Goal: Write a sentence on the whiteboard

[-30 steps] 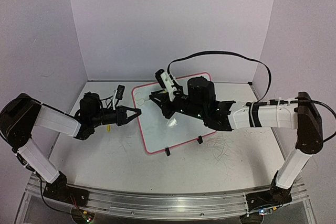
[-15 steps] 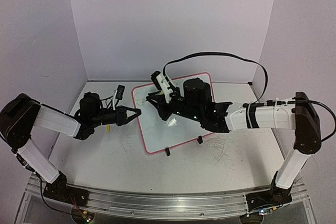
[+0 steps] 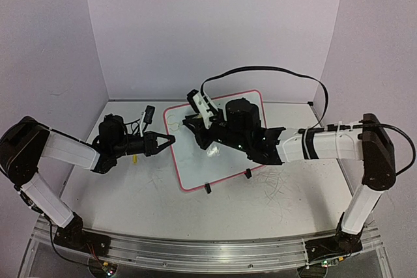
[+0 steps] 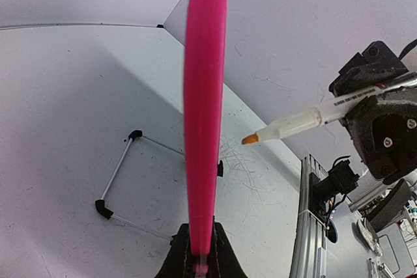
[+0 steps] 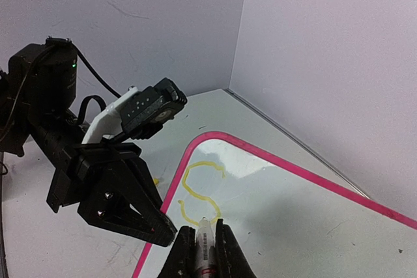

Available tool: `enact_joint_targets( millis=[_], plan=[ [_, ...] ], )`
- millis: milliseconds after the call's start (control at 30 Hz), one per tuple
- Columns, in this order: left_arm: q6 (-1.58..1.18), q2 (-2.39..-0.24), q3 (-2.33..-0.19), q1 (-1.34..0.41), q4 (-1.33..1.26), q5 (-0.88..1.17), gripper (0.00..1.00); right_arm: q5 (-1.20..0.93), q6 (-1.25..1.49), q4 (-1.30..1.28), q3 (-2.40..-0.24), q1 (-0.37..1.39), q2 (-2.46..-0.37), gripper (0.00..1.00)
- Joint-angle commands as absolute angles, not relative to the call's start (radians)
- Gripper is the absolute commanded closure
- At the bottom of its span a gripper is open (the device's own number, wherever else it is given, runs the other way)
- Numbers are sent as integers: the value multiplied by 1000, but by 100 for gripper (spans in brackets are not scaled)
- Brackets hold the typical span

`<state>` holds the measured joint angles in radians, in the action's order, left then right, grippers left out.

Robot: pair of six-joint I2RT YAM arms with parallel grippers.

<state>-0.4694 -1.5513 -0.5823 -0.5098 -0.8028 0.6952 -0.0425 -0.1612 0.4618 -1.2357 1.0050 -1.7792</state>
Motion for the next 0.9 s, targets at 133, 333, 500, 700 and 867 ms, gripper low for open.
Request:
enact_joint_targets(
  millis=[133, 333, 500, 700, 867],
  plan=[
    [-430, -1531, -602, -512, -775, 682, 100, 36, -165, 495, -1277, 1011, -1793, 100],
    [-428, -1533, -603, -512, -775, 683, 100, 47, -167, 520, -1266, 1010, -1785, 100],
    [-428, -1534, -603, -512, -774, 684, 100, 43, -166, 521, -1284, 1011, -1802, 100],
    [-426, -1532, -600, -512, -773, 684, 100, 56, -167, 521, -1300, 1010, -1815, 100],
    [-426, -1531, -598, -512, -774, 684, 100, 63, -169, 522, -1313, 1010, -1823, 100]
  ],
)
